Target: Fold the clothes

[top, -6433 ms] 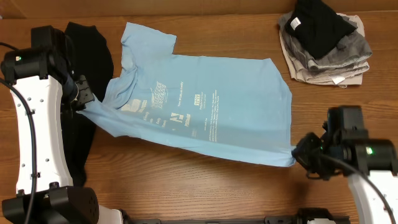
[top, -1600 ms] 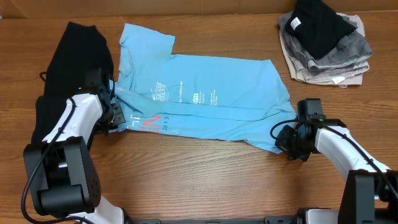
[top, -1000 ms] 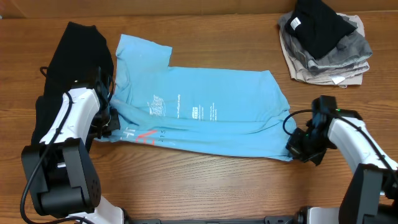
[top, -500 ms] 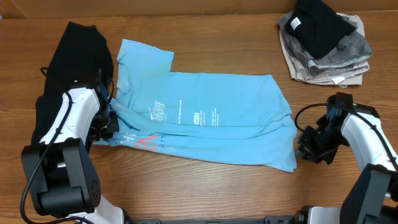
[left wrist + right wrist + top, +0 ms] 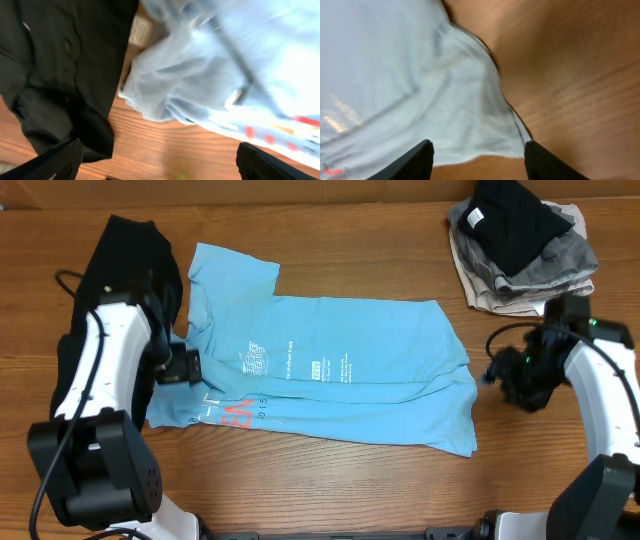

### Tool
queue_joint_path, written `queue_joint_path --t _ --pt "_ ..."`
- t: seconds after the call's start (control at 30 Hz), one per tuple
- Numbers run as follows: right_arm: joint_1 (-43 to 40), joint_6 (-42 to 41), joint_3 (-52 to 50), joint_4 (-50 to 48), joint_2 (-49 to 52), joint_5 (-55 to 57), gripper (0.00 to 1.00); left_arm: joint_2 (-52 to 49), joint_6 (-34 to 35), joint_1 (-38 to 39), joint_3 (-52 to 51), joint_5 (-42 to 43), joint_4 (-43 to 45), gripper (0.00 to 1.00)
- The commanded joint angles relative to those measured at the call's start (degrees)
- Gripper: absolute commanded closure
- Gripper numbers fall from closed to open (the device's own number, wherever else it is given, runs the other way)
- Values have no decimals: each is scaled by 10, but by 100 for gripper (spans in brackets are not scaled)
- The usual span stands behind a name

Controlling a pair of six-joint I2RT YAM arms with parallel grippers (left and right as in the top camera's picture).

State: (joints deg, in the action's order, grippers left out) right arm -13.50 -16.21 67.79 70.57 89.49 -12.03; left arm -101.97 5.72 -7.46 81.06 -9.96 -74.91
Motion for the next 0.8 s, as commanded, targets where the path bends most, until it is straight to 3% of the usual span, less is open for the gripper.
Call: queue_joint_path --t 0.0,0.2,0.3,0.4,0.6,0.77 --pt "20 -3 47 3 -1 -19 32 8 -15 4 90 66 -32 0" --pt "41 1 83 -16 -1 -57 25 8 -43 4 186 213 -28 0" --pt "51 17 122 -5 -1 -56 20 8 -92 4 212 333 27 0" --pt "57 28 168 8 -1 -54 17 8 -81 5 226 410 104 0" --pt "64 41 245 28 -1 -45 16 -11 -27 42 275 313 191 0" --pt "64 44 249 29 2 -43 16 -109 -27 93 415 208 189 0"
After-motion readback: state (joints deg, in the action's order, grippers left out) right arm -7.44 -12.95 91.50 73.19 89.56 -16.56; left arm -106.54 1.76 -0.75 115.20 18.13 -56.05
